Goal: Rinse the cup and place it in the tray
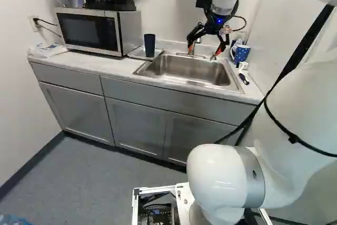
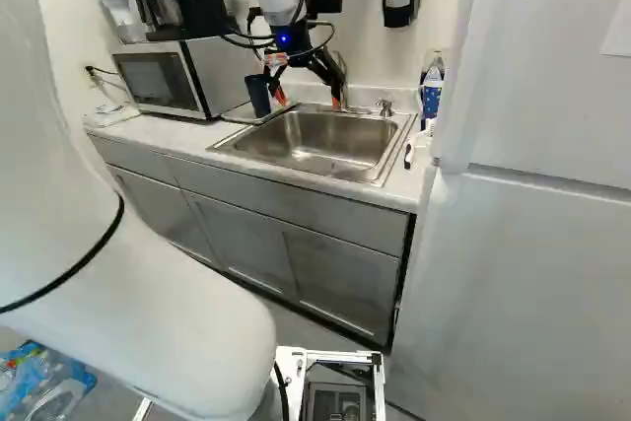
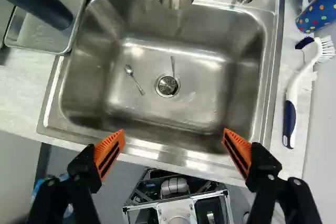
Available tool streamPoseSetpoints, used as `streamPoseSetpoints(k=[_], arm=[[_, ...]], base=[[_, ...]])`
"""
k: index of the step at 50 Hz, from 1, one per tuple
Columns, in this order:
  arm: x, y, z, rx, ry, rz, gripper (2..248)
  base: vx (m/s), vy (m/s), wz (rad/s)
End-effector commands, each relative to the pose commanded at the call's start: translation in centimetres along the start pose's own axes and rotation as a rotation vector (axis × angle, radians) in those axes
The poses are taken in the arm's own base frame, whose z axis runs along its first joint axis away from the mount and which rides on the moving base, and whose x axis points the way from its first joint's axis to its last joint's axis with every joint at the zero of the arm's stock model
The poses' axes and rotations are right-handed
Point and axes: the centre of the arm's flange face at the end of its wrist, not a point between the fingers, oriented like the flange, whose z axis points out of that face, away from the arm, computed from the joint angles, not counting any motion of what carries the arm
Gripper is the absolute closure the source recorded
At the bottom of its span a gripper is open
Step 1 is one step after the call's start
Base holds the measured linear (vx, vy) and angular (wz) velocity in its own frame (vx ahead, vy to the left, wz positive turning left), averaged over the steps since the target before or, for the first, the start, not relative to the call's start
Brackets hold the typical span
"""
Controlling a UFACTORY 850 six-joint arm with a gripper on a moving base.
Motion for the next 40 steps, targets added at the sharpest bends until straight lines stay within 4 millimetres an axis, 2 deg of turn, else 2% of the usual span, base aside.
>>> streamPoseSetpoints(k=[40], arm=[[0.0,0.0,0.0,0.0,0.0,0.0,3]], base=[[0.0,0.0,0.0]])
